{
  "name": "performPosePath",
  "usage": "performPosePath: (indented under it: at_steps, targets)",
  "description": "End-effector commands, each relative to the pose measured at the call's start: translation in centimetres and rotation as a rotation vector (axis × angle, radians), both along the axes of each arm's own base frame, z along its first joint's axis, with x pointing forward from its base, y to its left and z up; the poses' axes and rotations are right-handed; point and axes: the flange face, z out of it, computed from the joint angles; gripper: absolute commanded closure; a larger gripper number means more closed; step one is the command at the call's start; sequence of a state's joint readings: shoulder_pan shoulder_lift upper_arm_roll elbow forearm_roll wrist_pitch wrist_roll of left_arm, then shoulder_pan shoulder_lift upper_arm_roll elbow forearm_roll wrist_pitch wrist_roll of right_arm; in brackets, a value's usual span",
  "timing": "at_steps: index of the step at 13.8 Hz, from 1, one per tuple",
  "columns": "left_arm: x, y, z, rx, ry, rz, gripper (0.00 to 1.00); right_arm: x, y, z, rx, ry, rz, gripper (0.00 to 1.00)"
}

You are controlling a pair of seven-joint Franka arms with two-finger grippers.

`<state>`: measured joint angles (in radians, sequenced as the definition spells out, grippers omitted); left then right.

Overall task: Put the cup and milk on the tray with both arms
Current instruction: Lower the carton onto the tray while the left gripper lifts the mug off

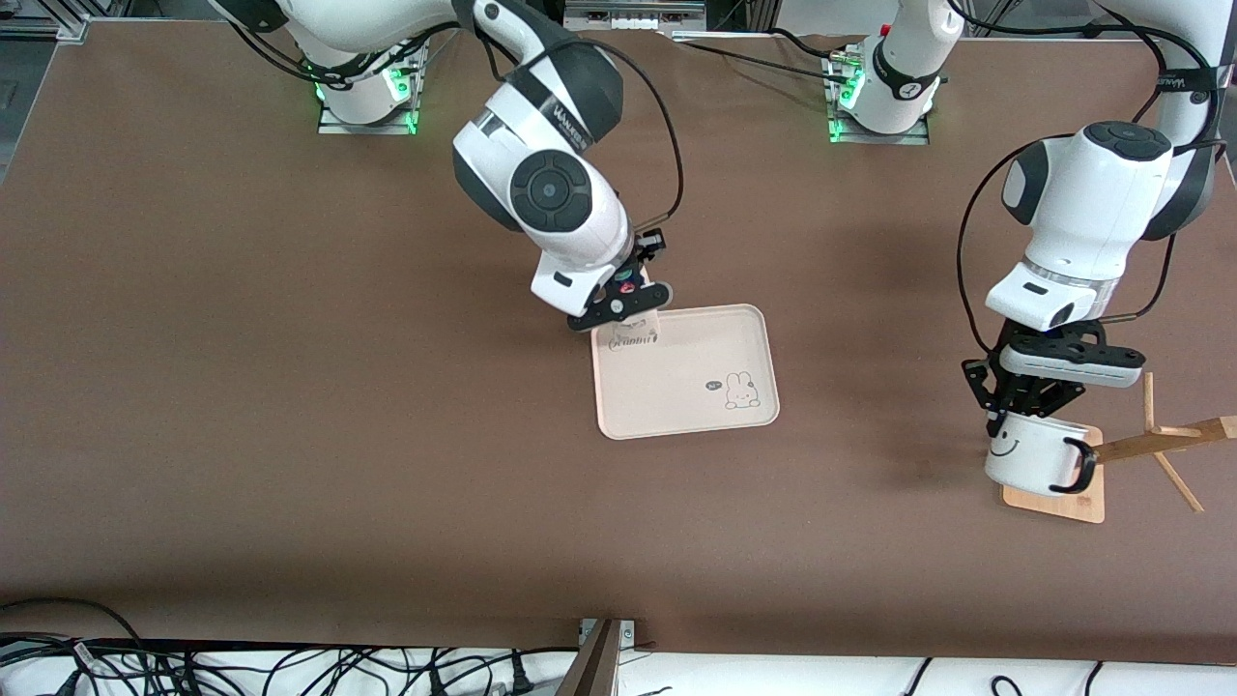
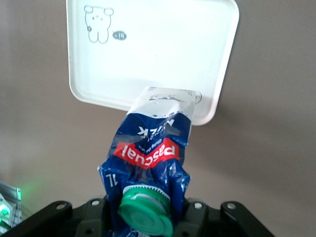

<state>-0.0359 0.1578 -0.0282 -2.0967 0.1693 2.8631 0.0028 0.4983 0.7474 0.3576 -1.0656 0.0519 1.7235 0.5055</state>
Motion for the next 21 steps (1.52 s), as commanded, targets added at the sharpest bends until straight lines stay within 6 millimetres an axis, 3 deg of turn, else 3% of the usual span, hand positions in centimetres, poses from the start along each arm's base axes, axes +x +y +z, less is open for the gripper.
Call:
performPosePath:
  at_steps: [1,5,13,15,21]
  targets:
    - [0.3,-2.2,2.8,0.037,0.165,0.005,1.0,1.6,-0.6,-0.8,-0.002,-0.01,-0.027,0.64]
    - [-0.1,-4.7,4.5,-0.058,0.374,0.039,1.0,2.0,-0.9,-2.1,-0.013,0.002,-0.041,0.64]
    - [1.5,-6.4,1.6,-0.163,0.581,0.055,1.0,3.8,-0.2,-5.1,0.044,-0.039,-0.106,0.64]
    - [2.2,-8.4,1.9,-0.156,0.616,0.027,1.0,4.4,-0.9,-5.6,0.042,-0.037,-0.108,0.64]
    - [2.5,-9.4,2.1,-0.24,0.655,0.061,1.0,4.7,-0.7,-7.7,0.041,-0.042,-0.122,0.64]
